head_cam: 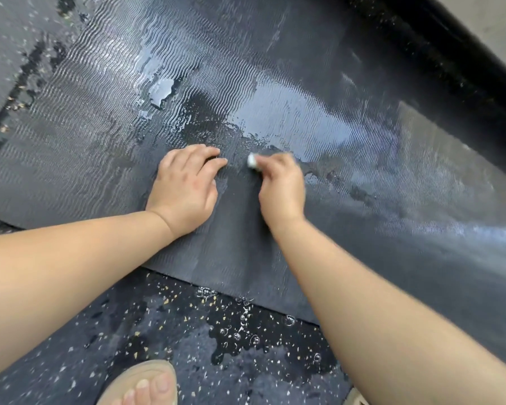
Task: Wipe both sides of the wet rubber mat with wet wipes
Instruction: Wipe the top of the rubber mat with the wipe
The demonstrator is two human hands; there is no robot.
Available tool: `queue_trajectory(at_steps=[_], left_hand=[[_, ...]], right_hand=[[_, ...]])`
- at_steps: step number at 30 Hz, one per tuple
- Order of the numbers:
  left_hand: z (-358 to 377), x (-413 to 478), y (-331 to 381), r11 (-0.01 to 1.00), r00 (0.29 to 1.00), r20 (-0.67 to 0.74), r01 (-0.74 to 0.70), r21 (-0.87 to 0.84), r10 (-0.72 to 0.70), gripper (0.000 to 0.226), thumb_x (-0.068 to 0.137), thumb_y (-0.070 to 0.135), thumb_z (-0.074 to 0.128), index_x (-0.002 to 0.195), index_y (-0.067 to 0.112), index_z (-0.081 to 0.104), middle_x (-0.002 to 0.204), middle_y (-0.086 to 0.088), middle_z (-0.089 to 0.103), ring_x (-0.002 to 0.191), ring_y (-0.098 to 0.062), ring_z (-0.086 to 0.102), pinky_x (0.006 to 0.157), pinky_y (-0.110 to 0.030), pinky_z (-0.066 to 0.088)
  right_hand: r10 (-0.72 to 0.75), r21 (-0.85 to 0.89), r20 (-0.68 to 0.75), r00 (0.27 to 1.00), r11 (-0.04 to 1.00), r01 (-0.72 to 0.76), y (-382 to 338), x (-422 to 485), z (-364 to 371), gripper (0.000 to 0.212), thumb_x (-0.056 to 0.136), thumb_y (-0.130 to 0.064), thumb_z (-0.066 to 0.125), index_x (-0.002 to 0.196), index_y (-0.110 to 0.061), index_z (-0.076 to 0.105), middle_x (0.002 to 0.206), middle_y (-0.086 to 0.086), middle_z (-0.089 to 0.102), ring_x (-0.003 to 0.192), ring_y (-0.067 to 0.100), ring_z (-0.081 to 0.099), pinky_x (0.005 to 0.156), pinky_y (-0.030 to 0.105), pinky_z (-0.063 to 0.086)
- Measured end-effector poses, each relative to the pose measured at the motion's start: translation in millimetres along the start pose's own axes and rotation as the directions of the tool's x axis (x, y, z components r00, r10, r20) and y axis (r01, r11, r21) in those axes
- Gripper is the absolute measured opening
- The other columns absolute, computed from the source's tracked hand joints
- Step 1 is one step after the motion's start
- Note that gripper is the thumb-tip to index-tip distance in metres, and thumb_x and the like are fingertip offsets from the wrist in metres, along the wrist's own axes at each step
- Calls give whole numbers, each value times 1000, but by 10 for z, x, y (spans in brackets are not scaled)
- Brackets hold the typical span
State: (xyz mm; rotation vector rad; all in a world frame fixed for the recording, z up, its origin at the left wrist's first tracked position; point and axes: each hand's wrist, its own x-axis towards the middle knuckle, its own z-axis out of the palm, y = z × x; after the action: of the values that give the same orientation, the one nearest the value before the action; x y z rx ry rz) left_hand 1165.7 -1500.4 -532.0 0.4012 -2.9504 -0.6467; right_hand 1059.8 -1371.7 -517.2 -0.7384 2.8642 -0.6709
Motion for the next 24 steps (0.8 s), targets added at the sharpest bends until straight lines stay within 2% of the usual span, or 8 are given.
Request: queue_trajectory(at_steps=[4, 8, 10, 12, 14, 16, 20, 24], left_hand=[[-11, 13, 18, 1000, 999, -32, 3, -23, -3, 45, 79, 23, 38, 112, 7, 66, 119, -10, 62, 114, -33, 55, 95, -40, 29], [-29, 21, 27, 999, 999, -42, 3, -35, -4, 45, 80, 23, 38, 111, 8, 67, 118, -11, 62, 112, -34, 56, 94, -42, 32], [-40, 53, 42, 999, 1000, -29, -6, -34, 5, 46, 80, 25, 38, 112, 9, 67, 119, -10, 62, 112, -34, 55, 93, -42, 32], [-50, 136, 72, 1000, 1000, -19, -5, -29, 5, 47, 81, 26, 38, 113, 9, 66, 121, -11, 61, 114, -35, 54, 94, -42, 32], [-67, 274, 120, 999, 999, -26, 28, -37, -29, 45, 81, 25, 41, 116, 7, 64, 124, -13, 59, 118, -36, 51, 98, -45, 32], [-72, 443, 165, 997, 997, -37, 59, -46, -60, 44, 80, 22, 47, 118, 6, 63, 127, -15, 57, 122, -38, 48, 101, -47, 30], [-24, 803, 219, 997, 996, -55, 74, -30, -76, 45, 83, 24, 45, 124, 8, 59, 136, -14, 49, 131, -36, 38, 107, -42, 20], [112, 1248, 277, 993, 992, -39, 116, -8, -116, 45, 93, 27, 47, 136, 15, 47, 149, -8, 32, 141, -28, 19, 111, -37, 7]], right_hand=[[-325, 86, 147, 934, 945, 315, -149, -990, -30, 32, 71, 8, 55, 81, -16, 73, 79, 7, 60, 65, 26, 53, 65, 30, 42], [-491, 249, 350, 798, 870, 426, -69, -1363, -191, 39, 69, 16, 59, 91, -12, 74, 83, 9, 62, 67, 29, 55, 59, 32, 50], [-413, 236, 269, 870, 904, 356, 0, -1098, -274, 36, 77, 10, 57, 95, -15, 75, 85, 9, 60, 73, 30, 56, 67, 33, 48], [-236, 169, 115, 965, 962, 215, 58, -667, -337, 33, 81, 7, 57, 96, -17, 75, 86, 8, 58, 78, 31, 55, 74, 30, 45], [-121, 112, 35, 992, 987, 116, 115, -244, -358, 32, 83, 6, 57, 97, -17, 74, 87, 9, 56, 82, 33, 54, 76, 27, 42], [-91, 74, 43, 995, 993, 88, 143, -24, -314, 28, 86, 3, 57, 99, -15, 74, 90, 11, 55, 84, 35, 53, 77, 25, 39], [-215, 45, 62, 975, 976, 213, 86, -254, -164, 19, 78, 2, 70, 91, -11, 74, 82, 11, 60, 69, 31, 54, 67, 24, 42], [-444, 55, 127, 887, 896, 440, 216, -402, -191, 36, 64, 15, 74, 87, -13, 74, 76, 6, 61, 58, 25, 51, 57, 24, 45]])
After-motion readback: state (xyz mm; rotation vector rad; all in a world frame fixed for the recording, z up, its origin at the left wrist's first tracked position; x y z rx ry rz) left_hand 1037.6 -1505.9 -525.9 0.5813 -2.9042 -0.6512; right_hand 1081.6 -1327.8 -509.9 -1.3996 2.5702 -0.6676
